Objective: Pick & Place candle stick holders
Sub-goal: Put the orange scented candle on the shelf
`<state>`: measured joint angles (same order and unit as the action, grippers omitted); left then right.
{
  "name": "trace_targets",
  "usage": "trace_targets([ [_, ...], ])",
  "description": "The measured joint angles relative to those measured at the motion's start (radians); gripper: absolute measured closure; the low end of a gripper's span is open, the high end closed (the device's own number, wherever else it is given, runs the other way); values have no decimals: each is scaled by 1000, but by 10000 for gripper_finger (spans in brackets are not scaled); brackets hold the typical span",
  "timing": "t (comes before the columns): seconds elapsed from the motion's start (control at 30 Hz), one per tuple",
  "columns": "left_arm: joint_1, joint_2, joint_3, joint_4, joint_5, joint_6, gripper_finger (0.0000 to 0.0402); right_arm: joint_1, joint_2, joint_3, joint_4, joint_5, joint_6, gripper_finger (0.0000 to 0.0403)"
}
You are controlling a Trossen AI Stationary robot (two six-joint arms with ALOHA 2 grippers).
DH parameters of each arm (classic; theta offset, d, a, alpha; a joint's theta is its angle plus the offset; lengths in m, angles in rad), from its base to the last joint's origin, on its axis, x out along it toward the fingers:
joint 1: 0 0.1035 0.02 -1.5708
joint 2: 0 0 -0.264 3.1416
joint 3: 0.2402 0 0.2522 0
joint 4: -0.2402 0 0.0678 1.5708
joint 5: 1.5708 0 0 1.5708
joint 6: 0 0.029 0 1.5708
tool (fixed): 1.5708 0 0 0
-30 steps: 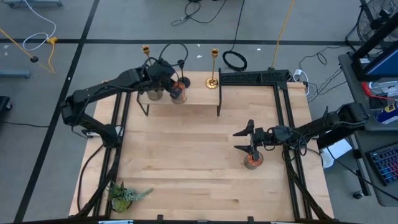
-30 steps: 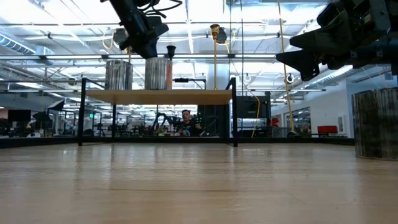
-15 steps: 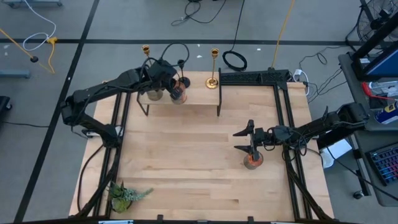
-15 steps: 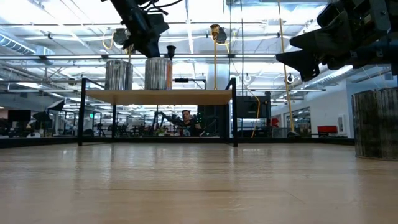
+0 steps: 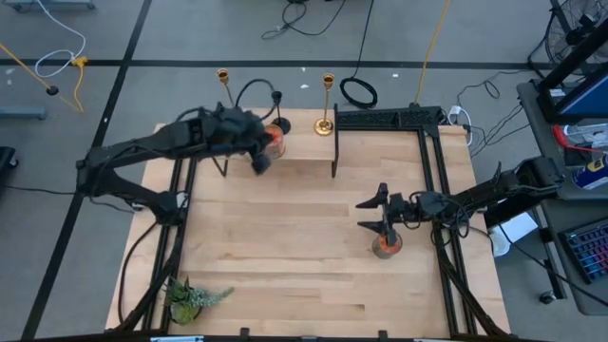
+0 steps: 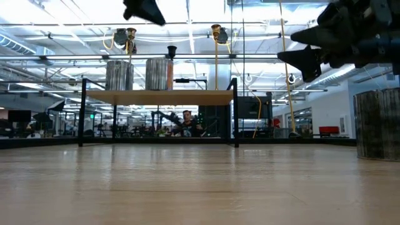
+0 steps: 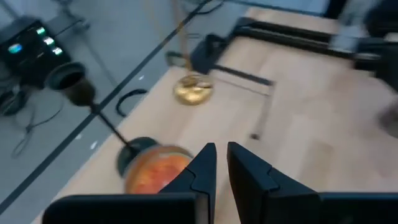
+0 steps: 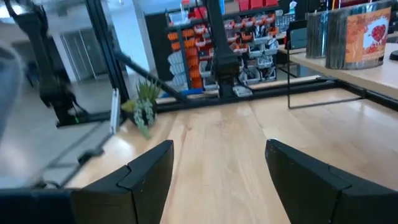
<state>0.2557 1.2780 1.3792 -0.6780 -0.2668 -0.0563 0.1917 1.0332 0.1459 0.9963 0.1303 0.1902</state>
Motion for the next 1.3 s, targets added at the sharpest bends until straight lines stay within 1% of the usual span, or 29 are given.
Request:
trace_targets([
  [0.13, -91, -55, 0, -4, -3, 1, 355, 5, 0, 17, 6, -17, 29, 149],
  [0.33, -251, -105, -5, -35, -4, -16, 355, 58, 0, 128, -5, -142, 34, 149],
  [0.43, -345, -124, -52, -15, -18, -5, 355, 79, -1, 187, -6, -206, 35, 149],
  [0.5, -406, -144, -110, 10, -58, -2, 355, 92, -1, 217, -20, -263, 34, 149],
  [0.53, -435, -157, -145, 20, -97, 0, 355, 101, -1, 230, -42, -278, 34, 149],
  [0.63, -511, -213, -274, 51, -231, 1, 355, 124, -1, 273, -172, -285, 25, 149],
  [0.7, -553, -258, -367, 77, -259, -5, 355, 134, -1, 307, -301, -248, 27, 149],
  [0.77, -591, -301, -468, 160, -252, -5, 355, 144, 0, 349, -440, -184, 33, 149],
  [0.83, -623, -339, -566, 260, -219, 3, 355, 149, 0, 396, -596, -130, 34, 149],
  [0.97, -666, -384, -720, 451, -164, 21, 355, 150, 0, 478, -893, -104, 35, 149],
  [1.03, -677, -389, -774, 529, -158, 21, 355, 151, -1, 488, -968, -109, 60, 149],
  [1.1, -685, -391, -815, 573, -158, 10, 355, 151, -1, 486, -1028, -139, 96, 149],
  [1.2, -688, -388, -842, 583, -159, -21, 355, 152, -1, 483, -1146, -209, 129, 149],
  [1.3, -688, -389, -847, 583, -160, -35, 355, 154, -1, 483, -1218, -207, 109, 149],
])
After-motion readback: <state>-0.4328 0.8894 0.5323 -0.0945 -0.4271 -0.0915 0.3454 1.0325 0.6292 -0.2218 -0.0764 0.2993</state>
